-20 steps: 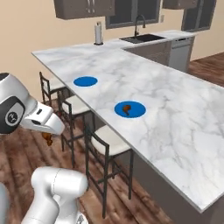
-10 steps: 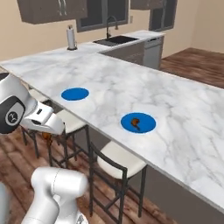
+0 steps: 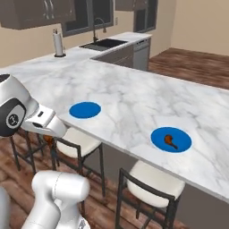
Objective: Take the chicken drumsticks from the pan and place one on each plate on the dining counter.
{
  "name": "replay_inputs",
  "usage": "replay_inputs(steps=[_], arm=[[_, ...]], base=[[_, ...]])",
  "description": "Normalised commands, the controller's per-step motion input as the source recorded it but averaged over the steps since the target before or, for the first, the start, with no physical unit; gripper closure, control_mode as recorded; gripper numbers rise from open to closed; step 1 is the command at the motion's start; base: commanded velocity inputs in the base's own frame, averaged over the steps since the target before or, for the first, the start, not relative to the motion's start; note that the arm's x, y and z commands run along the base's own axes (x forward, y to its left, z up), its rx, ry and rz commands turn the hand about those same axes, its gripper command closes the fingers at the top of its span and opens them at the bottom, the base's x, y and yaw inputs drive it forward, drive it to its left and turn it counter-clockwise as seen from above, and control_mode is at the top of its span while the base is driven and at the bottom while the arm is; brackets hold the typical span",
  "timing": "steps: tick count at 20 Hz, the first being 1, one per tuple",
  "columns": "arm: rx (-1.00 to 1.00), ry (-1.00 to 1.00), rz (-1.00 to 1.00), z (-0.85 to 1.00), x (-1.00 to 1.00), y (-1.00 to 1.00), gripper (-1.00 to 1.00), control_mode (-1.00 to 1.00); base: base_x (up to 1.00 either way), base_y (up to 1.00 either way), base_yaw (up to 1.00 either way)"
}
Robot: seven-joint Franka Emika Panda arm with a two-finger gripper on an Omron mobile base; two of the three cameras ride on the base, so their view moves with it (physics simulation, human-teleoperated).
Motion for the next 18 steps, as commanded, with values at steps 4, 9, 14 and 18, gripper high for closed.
replay_inputs(steps=[4, 9, 14, 18], arm=[[0.0, 0.0, 0.0, 0.0, 0.0, 0.0, 1.0, 1.0], [0.0, 0.0, 0.0, 0.0, 0.0, 0.0, 1.0, 1.0], [0.0, 0.0, 0.0, 0.0, 0.0, 0.0, 1.0, 1.0], [0.0, 0.0, 0.0, 0.0, 0.0, 0.0, 1.0, 1.0]], base=[[0.48, 0.9, -0.34], [0.62, 0.71, -0.48], [0.58, 0.77, -0.43], [0.57, 0.81, -0.34]])
